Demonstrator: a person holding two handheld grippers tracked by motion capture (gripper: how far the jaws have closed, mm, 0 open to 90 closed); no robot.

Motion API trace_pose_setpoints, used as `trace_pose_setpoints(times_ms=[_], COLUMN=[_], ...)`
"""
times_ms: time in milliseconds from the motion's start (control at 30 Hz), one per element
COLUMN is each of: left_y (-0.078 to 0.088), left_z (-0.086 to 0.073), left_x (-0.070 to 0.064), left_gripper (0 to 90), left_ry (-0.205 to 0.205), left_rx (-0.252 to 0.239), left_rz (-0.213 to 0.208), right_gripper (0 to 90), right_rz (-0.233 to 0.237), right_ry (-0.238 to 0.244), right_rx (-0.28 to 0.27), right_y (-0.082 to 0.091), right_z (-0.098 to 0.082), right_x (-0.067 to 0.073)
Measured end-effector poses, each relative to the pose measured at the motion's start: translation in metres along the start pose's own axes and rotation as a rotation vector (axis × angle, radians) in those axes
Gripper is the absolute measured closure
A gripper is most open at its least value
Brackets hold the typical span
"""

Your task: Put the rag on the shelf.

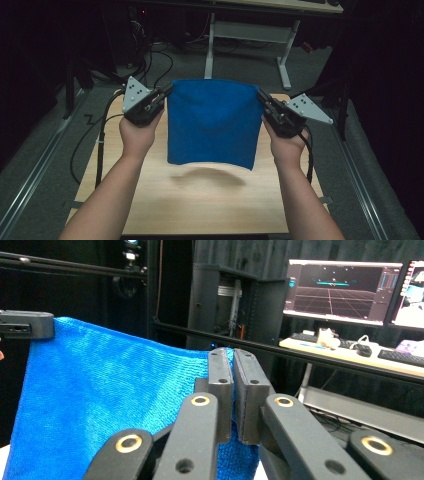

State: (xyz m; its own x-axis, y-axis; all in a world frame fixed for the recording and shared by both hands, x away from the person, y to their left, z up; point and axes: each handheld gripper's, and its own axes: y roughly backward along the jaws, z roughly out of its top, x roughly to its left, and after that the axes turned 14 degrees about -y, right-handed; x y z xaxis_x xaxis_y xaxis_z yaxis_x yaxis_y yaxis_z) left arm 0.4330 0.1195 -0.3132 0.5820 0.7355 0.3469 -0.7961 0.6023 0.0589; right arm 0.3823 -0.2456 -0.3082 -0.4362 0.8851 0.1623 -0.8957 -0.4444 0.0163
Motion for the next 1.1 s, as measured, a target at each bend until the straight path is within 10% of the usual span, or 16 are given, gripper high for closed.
trace_pose_setpoints(times_ms=[767,1100], left_y=[-0.080,-0.102], left_z=[-0.005,-0.044], left_x=[0.050,0.055], left_gripper=[88.5,88.1], left_ry=[-0.063,-0.007], left_rx=[0.166,0.290], left_rz=[0.103,0.076], right_gripper=[88.0,88.0], right_rz=[-0.110,-0.139], right_ry=[-0.027,0.035], right_rx=[0.090,0.177], right_y=[-0.095,-0.132], right_z=[0.014,-0.003], right_x=[-0.050,-0.058])
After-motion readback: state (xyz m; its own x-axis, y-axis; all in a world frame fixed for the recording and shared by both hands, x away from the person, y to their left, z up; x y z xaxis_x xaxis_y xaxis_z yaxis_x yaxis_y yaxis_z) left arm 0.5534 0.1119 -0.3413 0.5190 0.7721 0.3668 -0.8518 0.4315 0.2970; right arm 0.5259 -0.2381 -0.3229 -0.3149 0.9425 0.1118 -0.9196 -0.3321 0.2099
